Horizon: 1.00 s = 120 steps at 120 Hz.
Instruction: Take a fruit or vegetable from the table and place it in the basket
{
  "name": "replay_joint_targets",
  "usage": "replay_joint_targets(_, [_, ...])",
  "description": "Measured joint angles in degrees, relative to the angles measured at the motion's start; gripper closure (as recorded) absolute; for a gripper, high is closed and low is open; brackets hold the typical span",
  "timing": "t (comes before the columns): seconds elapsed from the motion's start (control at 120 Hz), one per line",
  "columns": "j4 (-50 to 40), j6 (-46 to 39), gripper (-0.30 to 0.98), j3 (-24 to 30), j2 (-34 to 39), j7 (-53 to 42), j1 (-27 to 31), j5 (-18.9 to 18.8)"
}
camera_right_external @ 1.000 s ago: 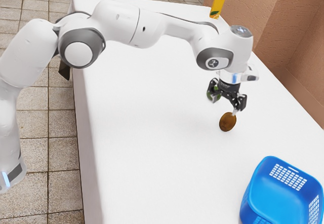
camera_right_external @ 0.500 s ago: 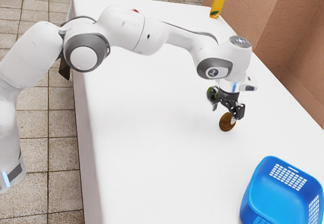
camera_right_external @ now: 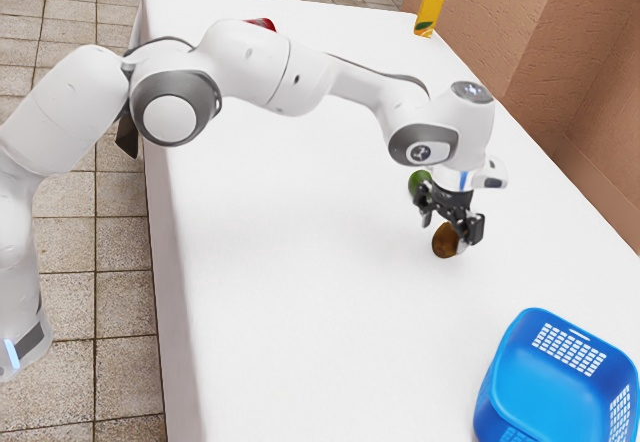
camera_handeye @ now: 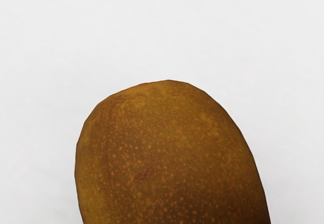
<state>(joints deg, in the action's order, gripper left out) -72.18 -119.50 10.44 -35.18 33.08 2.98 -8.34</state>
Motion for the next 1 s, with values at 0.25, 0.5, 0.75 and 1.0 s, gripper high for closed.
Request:
replay_joint_targets(0.25, [0.0, -1.3, 0.01, 0.1, -0.7, -0.5, 0.1, 0.0])
replay_joint_targets(0.5, [0.0, -2.0, 0.09, 0.1, -1.2, -0.9, 0.1, 0.0])
replay_joint_targets(0.75, [0.1, -3.3, 0.22, 0.1, -2.2, -1.2, 0.1, -0.1])
replay_joint_targets(1.0, [0.0, -4.1, 0.41, 0.0, -2.2, -1.1, -0.1, -0.8])
